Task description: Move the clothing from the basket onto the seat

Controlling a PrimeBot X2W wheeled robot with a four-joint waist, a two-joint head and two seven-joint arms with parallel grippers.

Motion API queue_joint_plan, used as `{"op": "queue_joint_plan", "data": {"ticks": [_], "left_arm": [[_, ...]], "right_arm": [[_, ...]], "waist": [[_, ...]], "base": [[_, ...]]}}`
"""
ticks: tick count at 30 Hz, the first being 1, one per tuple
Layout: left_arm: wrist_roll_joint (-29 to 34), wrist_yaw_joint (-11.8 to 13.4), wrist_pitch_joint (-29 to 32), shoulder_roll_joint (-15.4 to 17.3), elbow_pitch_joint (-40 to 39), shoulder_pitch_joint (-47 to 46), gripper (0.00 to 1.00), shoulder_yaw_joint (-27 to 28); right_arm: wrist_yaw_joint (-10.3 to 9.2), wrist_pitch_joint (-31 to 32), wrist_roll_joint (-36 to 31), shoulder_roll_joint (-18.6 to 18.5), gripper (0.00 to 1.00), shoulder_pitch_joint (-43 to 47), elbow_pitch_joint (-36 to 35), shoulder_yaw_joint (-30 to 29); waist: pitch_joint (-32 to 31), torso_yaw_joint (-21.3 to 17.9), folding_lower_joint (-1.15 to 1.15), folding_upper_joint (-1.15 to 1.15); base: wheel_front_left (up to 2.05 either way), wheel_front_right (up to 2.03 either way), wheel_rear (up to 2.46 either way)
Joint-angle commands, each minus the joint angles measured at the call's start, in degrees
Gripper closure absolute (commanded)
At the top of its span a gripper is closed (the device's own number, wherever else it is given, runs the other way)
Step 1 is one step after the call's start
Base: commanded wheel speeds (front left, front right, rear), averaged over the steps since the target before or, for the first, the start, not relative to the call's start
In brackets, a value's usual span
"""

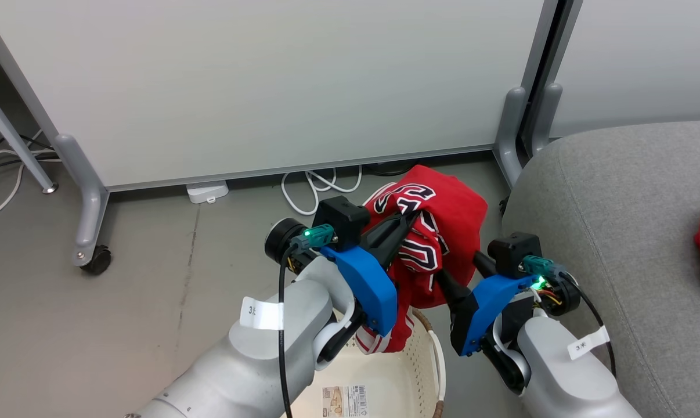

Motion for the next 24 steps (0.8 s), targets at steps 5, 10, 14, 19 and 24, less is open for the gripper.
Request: {"op": "queue_joint_plan", "data": {"ticks": [5,10,14,19,24], "left_arm": [[-0.16,-0.12,-0.28,-0.04,0.24,-0.96,1.00,0.27],[0.28,-0.12,-0.28,-0.04,0.51,-0.78,1.00,0.91],[0.65,-0.12,-0.29,-0.03,0.54,-0.43,1.00,1.25],[0.75,-0.12,-0.29,-0.04,0.62,-0.22,1.00,1.39],[0.92,-0.12,-0.28,-0.04,0.73,0.11,1.00,1.39]], "right_arm": [[0.01,-2.08,2.81,-0.01,1.00,-2.12,2.29,2.04],[0.01,-3.33,4.58,-0.01,1.00,-2.83,3.68,3.54],[0.01,-4.05,5.43,-0.01,1.00,-3.31,4.80,4.32],[0.01,-4.82,6.46,-0.01,1.00,-3.77,5.74,5.24],[0.01,-5.77,7.39,-0.01,1.00,-4.15,6.18,5.96]], "waist": [[0.01,-0.21,0.00,0.00],[-0.16,-0.55,0.00,0.00],[-0.34,-0.70,0.00,0.00],[-0.44,-0.83,0.00,0.00],[-0.45,-0.95,0.00,0.00]], "base": [[0.00,0.00,0.00],[0.00,0.00,0.00],[0.00,0.00,0.00],[0.00,0.00,0.00],[0.00,0.00,0.00]]}}
